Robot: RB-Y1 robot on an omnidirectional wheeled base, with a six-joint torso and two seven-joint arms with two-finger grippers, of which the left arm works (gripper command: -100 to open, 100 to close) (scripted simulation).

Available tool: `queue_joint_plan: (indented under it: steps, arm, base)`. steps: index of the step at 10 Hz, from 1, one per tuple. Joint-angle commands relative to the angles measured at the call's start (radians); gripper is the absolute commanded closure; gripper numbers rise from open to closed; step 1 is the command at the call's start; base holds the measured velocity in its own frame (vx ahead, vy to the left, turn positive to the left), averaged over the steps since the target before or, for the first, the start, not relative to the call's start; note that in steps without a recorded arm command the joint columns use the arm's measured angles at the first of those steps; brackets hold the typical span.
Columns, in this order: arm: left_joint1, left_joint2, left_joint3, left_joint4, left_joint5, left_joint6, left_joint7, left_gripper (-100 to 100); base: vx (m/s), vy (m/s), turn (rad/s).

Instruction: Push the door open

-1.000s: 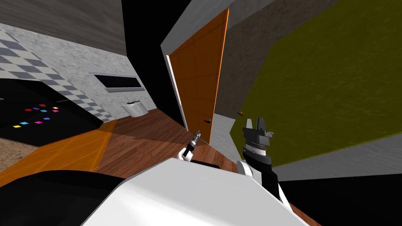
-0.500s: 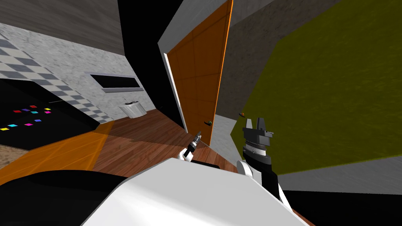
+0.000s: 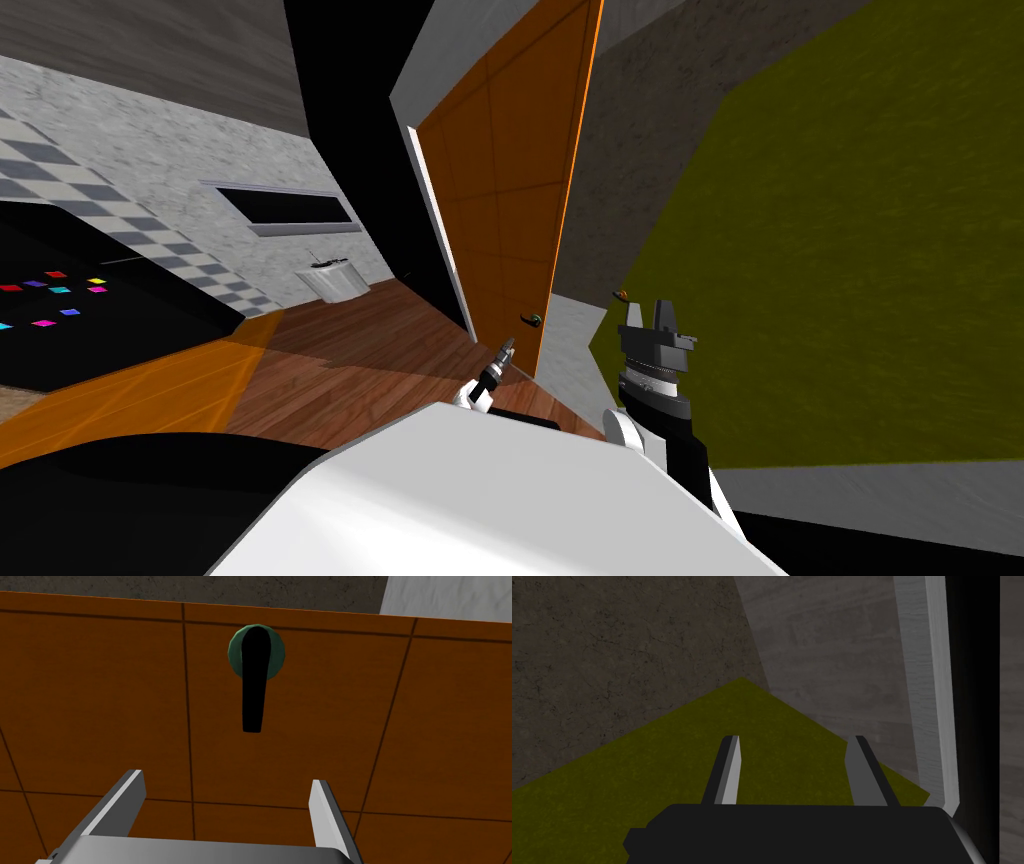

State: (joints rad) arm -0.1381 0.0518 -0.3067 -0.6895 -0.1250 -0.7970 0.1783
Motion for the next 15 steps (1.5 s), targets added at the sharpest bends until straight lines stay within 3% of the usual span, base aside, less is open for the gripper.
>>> queue_joint_plan:
  steps: [1,6,13,14,15]
  arm:
    - [0.0,0.0,0.0,0.0,0.0,0.0,0.0,-100]
    - [-0.002,0.009,0.011,0.014,0.005,-0.006,-0.01,-100]
    - [-0.005,-0.012,0.024,0.031,0.011,-0.013,-0.022,-100]
    - [-0.005,-0.012,0.024,0.031,0.011,-0.013,-0.022,100]
    - [-0.005,-0.012,0.024,0.031,0.011,-0.013,-0.022,100]
  base:
    - [0.065,0.008,-0.002]
    - [0.162,-0.064,-0.027]
    - [0.177,-0.074,-0.025]
    - [-0.01,0.001,0.006]
    - [-0.027,0.009,-0.016]
